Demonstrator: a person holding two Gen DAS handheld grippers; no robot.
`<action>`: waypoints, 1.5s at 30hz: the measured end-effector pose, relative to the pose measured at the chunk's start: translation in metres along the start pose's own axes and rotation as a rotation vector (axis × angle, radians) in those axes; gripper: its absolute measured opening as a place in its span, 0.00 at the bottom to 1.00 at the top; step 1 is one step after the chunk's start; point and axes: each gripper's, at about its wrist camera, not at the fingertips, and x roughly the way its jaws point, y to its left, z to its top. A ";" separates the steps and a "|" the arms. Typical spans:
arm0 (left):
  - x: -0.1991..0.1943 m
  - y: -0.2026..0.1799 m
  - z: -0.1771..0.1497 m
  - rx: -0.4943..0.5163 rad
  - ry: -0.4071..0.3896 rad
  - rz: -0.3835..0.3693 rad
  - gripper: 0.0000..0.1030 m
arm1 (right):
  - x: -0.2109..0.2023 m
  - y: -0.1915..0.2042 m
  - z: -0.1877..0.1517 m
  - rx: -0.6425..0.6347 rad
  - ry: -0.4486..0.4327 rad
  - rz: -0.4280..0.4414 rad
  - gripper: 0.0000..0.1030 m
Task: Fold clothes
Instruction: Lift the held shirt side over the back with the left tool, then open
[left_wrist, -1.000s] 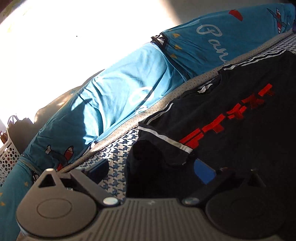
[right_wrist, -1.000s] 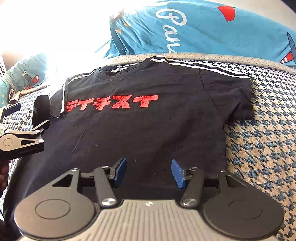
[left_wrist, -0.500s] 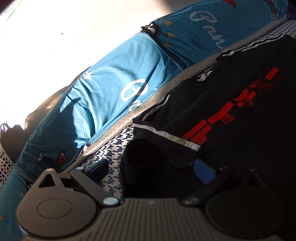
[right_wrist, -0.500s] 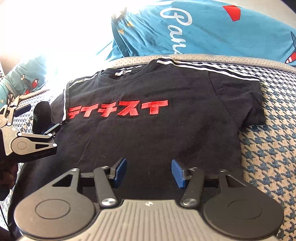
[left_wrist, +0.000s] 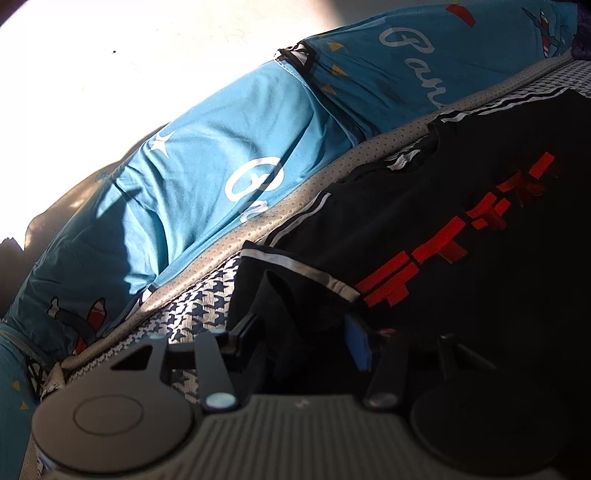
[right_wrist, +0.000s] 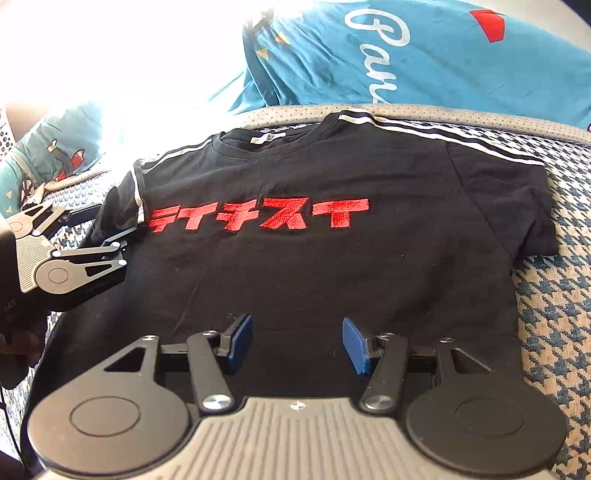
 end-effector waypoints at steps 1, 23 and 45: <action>0.000 0.002 0.001 -0.014 -0.004 0.000 0.34 | 0.001 0.001 0.000 -0.001 0.000 0.003 0.51; 0.024 0.142 -0.055 -0.594 0.179 0.499 0.67 | 0.004 0.008 0.001 0.001 -0.005 0.015 0.51; 0.068 0.160 -0.072 -0.959 0.151 0.077 0.80 | 0.012 0.014 -0.001 -0.025 0.019 0.015 0.53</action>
